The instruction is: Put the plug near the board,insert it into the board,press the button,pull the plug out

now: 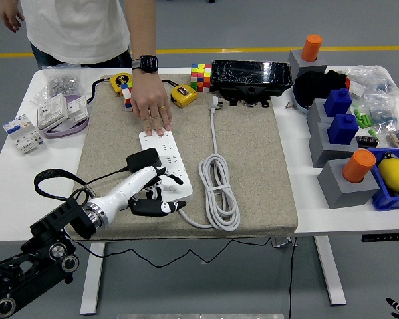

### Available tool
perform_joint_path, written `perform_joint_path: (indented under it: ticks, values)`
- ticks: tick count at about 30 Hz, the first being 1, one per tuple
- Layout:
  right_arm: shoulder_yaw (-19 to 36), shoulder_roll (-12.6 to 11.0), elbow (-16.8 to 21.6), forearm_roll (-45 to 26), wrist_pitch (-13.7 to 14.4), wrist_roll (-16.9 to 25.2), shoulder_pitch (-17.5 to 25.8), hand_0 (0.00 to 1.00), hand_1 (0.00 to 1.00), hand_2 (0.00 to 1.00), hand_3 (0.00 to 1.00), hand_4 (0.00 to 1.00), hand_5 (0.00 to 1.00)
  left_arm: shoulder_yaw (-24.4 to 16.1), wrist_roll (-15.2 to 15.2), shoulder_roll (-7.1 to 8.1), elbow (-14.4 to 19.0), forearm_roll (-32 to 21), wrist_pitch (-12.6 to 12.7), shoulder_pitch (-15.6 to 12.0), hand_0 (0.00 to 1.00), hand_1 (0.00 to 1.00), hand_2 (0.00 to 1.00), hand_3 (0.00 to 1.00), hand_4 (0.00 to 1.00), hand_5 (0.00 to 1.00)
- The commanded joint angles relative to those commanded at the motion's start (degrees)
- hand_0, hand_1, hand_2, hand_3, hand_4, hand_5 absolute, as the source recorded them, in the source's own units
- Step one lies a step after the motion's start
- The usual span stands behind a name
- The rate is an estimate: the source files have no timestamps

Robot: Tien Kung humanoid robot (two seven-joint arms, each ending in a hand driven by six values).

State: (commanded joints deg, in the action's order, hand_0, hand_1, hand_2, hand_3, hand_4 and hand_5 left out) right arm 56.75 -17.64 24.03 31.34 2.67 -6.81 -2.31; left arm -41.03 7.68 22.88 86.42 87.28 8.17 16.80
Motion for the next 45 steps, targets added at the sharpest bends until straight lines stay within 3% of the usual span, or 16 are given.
perform_joint_path:
  ticks: [1,13,18,19,25,45]
  values:
    - [0.0,0.0,0.0,0.0,0.0,0.0,0.0,0.561,0.640,0.625,0.604,0.968,0.502,-0.1,-0.1,-0.01,0.0,-0.1,-0.1,0.0,0.232,0.221,0.324,0.632,0.823,0.376]
    - [-0.1,0.0,0.0,0.0,0.0,0.0,0.0,0.561,0.640,0.625,0.604,0.968,0.501,-0.2,0.0,0.04,0.2,0.1,-0.4,0.0,0.253,0.248,0.361,0.625,0.820,0.376]
    - [-0.1,0.0,0.0,0.0,0.0,0.0,0.0,0.561,0.640,0.625,0.604,0.968,0.501,0.0,1.7,0.07,-0.1,0.5,-1.0,0.2,0.253,0.248,0.361,0.625,0.820,0.376]
    - [-0.1,-0.1,0.0,-0.1,0.0,0.0,0.0,0.562,0.639,0.625,0.605,0.968,0.501,0.2,2.7,0.11,-0.2,1.3,-1.3,0.3,0.133,0.093,0.178,0.673,0.821,0.369]
    - [-0.4,-0.2,0.0,-0.1,0.0,0.0,-0.3,0.563,0.640,0.625,0.604,0.968,0.502,1.0,3.8,0.05,-0.7,4.8,-1.3,0.8,0.105,0.082,0.164,0.657,0.826,0.368]
    - [-1.1,-0.6,0.1,-0.3,0.0,-0.1,-0.5,0.563,0.642,0.625,0.604,0.968,0.501,2.9,3.7,-0.06,-3.2,5.9,0.4,1.8,0.091,0.079,0.162,0.690,0.838,0.375]
